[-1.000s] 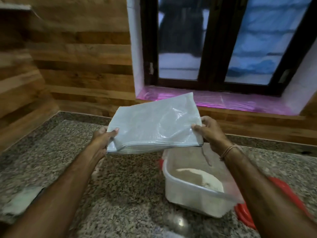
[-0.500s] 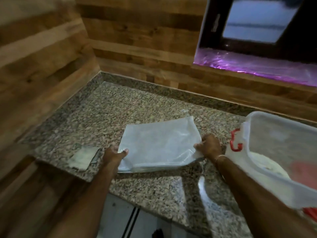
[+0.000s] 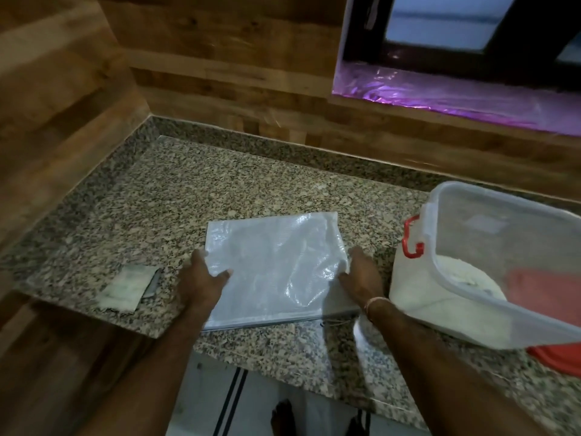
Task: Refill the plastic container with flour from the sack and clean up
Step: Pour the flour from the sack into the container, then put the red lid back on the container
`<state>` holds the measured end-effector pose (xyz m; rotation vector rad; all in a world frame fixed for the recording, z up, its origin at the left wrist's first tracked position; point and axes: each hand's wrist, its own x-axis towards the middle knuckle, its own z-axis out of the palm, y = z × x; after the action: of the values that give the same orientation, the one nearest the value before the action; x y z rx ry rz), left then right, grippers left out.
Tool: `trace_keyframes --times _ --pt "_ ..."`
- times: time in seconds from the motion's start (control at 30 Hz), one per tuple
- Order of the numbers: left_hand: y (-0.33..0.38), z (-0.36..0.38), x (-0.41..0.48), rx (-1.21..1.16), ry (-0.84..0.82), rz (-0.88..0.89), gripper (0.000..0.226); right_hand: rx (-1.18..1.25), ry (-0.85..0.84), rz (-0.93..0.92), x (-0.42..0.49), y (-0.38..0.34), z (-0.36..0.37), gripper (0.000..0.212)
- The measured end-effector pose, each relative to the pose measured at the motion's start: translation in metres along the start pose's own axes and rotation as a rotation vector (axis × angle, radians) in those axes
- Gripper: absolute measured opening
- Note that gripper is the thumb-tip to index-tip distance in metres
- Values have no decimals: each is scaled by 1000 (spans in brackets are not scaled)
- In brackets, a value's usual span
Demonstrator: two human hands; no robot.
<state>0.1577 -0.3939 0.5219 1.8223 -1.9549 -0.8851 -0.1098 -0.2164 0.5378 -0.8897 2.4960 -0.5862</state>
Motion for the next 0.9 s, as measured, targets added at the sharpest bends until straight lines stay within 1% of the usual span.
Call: trace_keyframes --times 0.13,0.23,0.3,0.43,0.53,0.63,0.77,0.9 --pt "64 0 -2 -28 -23 139 67 85 104 -196 -7 -37 -38 55" --pt "123 3 -21 -50 -32 278 73 180 187 -310 -17 -48 -89 55" --pt "163 6 -39 -62 -29 366 76 216 258 -374 -25 -45 -128 51" --pt "237 28 -92 -62 -2 552 71 237 407 -444 -44 0 -204 48" --pt "290 66 -157 -24 7 660 73 229 494 -374 -56 73 -259 47" --pt "337 110 -222 41 -25 762 77 228 544 -284 -64 154 -302 45" --pt "388 165 -291 85 -97 861 85 197 537 -128 -67 246 -339 45" --pt "424 209 -337 124 -206 924 92 187 519 -1 -67 318 -352 49"
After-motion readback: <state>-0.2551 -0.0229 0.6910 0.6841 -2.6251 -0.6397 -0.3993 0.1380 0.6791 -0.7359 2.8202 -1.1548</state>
